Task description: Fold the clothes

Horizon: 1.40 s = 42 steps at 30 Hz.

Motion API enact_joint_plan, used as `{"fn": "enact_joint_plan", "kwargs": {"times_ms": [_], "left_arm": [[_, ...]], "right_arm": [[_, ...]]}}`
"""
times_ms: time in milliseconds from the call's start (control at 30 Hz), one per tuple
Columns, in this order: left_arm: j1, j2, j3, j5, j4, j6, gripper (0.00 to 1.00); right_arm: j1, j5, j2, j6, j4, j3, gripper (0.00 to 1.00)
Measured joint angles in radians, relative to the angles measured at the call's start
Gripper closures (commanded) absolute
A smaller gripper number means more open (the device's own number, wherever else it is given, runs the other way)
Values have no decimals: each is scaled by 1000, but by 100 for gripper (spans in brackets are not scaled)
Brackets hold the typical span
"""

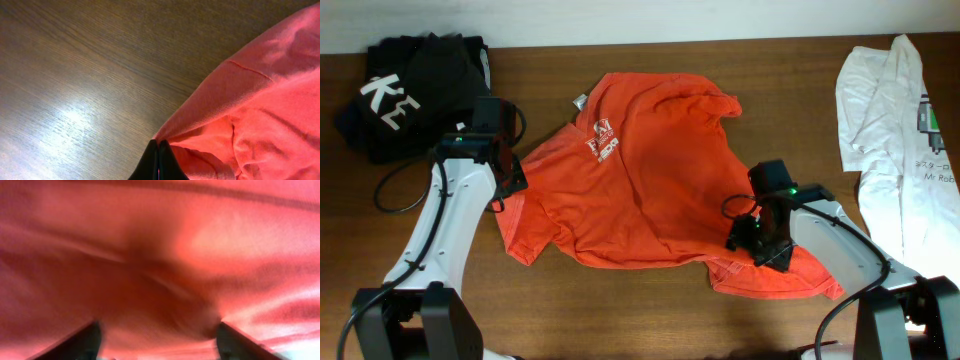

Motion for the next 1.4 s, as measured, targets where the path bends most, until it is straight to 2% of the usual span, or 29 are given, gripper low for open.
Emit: {"fn": "enact_joint_plan", "kwargs": {"times_ms": [200, 400, 500, 567, 633, 767, 833, 933, 967, 1067, 1267, 1400], "left_arm": [[0, 0, 0, 0, -3, 0, 99], [0, 0, 0, 0, -15, 0, 99], [0, 0, 0, 0, -14, 0, 99], [0, 0, 0, 0, -15, 0, 99], [0, 0, 0, 0, -16, 0, 99], [0, 0, 0, 0, -16, 0, 99], [0, 0, 0, 0, -16, 0, 99], [0, 0, 0, 0, -16, 0, 99], [0, 0, 0, 0, -17, 0, 99], [0, 0, 0, 0, -18, 0, 99], [0, 0, 0, 0, -18, 0, 99], [0, 0, 0, 0, -18, 0, 99]], "right_arm": [[-2, 44, 0, 74, -62, 0, 4], [-5, 54, 0, 172, 58, -78, 5], [-6, 45, 0, 182, 119, -87, 26], [-6, 43, 0, 187, 150, -89, 29], [-6, 66, 0, 179, 150, -88, 39], [-6, 90, 0, 178, 141, -63, 41], [-6, 103, 0, 175, 138, -36, 48], [-6, 107, 0, 169, 130, -5, 53], [-6, 107, 0, 165, 129, 0, 56], [-6, 108, 0, 155, 126, 2, 75], [-6, 111, 0, 147, 225, 17, 76], [-9, 112, 2, 90, 220, 164, 75]]}}
